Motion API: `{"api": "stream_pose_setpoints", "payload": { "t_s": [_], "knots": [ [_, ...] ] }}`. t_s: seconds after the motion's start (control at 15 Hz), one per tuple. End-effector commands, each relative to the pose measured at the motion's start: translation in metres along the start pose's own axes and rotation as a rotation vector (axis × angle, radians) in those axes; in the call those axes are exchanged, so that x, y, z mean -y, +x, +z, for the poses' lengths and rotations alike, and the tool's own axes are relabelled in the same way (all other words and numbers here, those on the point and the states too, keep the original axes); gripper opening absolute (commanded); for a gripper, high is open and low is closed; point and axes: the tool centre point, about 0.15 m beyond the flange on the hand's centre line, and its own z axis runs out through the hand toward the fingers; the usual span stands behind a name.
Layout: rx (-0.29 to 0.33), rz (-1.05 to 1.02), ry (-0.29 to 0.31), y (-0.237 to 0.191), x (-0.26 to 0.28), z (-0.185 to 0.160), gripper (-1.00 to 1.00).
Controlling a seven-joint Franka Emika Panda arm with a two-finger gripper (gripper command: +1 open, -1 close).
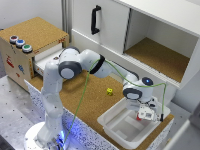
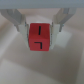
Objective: Put the pink block inside the right cabinet
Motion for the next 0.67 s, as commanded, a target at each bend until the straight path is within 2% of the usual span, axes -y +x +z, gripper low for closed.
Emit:
{"api": "stream_pose_setpoints", "payload": {
  "t_s": [0.0, 0.33, 0.6],
  "knots": [
    [-0.011, 0.231, 0.053, 0.057, 0.024, -0.08, -1.0],
    [-0.133, 0.401, 0.058, 0.135, 0.049, -0.156, -1.0],
    [-0.215, 0.458, 0.014, 0.2, 0.059, -0.198, -1.0]
  ]
}}
